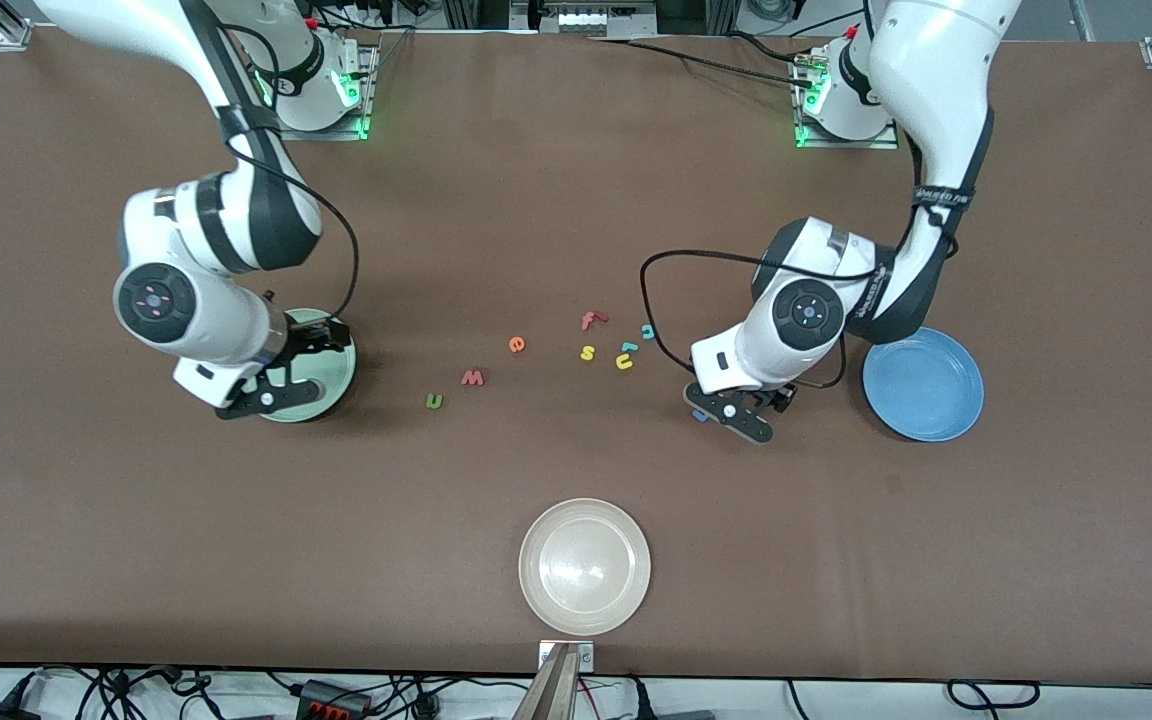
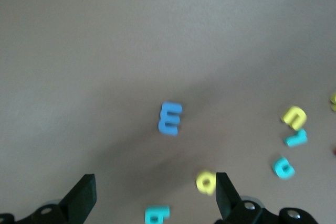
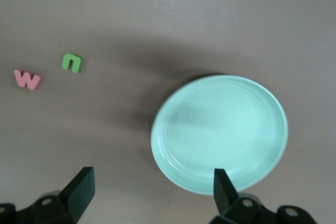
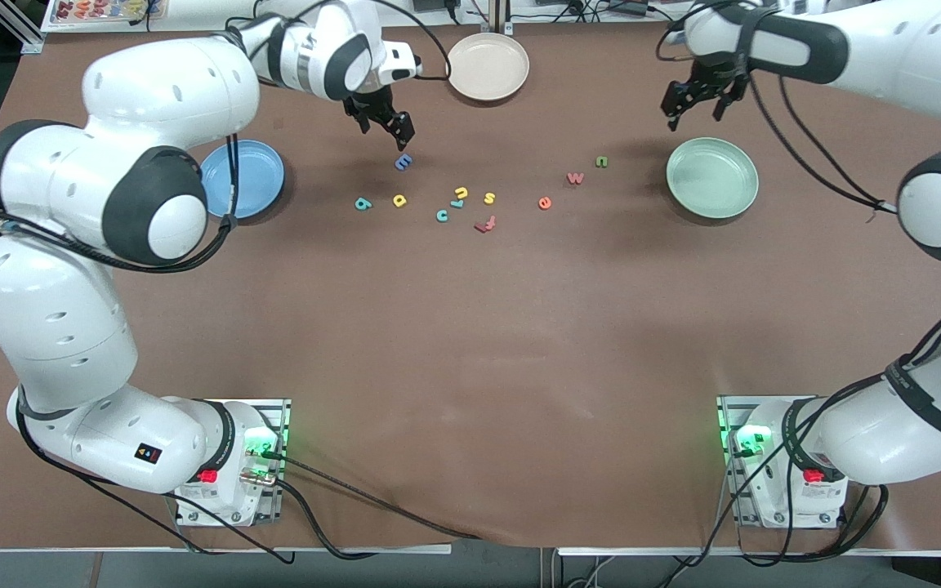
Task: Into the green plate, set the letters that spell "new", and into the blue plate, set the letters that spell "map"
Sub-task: 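Grasp green n with the right gripper while the left gripper grasps blue m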
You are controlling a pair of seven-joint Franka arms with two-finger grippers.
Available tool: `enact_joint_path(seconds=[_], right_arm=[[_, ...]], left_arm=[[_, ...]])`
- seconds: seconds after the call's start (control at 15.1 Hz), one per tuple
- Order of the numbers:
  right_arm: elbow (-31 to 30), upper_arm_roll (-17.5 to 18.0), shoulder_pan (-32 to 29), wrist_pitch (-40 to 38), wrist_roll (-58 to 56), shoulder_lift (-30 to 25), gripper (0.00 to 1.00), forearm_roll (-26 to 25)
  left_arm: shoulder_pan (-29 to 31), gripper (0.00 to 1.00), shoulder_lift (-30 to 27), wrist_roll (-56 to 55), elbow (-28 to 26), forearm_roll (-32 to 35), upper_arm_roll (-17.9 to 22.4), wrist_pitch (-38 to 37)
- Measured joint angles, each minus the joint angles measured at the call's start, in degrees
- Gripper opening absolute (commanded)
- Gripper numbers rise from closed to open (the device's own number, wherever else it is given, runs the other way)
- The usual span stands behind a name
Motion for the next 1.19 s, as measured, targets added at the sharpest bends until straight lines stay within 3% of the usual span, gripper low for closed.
enact_joint_path(seconds=[0.33, 0.66, 0.86, 0.93, 1.06, 1.19], right_arm=[[5.96, 0.01, 3.05, 3.86, 2.34, 8.56, 1.0, 0.02], [7.17, 0.0, 5.62, 9.86, 9.15, 12.66, 1.0, 0.02], [7.92, -0.01, 6.1, 11.05, 16.1, 14.25, 0.96, 0.02], [8.49, 0.0, 6.45, 11.2, 18.83, 14.95, 0.89, 0.02], [9.59, 0.01, 7.67, 11.31, 24.24, 16.48, 0.84, 0.03], [10.58, 0.02, 9.15, 11.56, 29.27, 18.15, 0.83, 0.03]], left_arm=[[-0.51, 0.98, 5.37, 0.07, 0.07, 0.93, 0.0, 6.75], [-1.38, 0.73, 7.34, 0.15, 0.09, 3.98, 0.0, 10.14], [-1.6, 0.5, 8.09, 0.15, 0.09, 4.7, 0.01, 10.78], [-1.79, 0.4, 8.24, 0.15, 0.09, 4.7, 0.0, 10.8], [-2.11, 0.12, 8.45, 0.15, 0.1, 4.7, 0.0, 10.87], [-2.19, 0.07, 8.38, 0.15, 0.32, 4.7, -0.01, 10.91]])
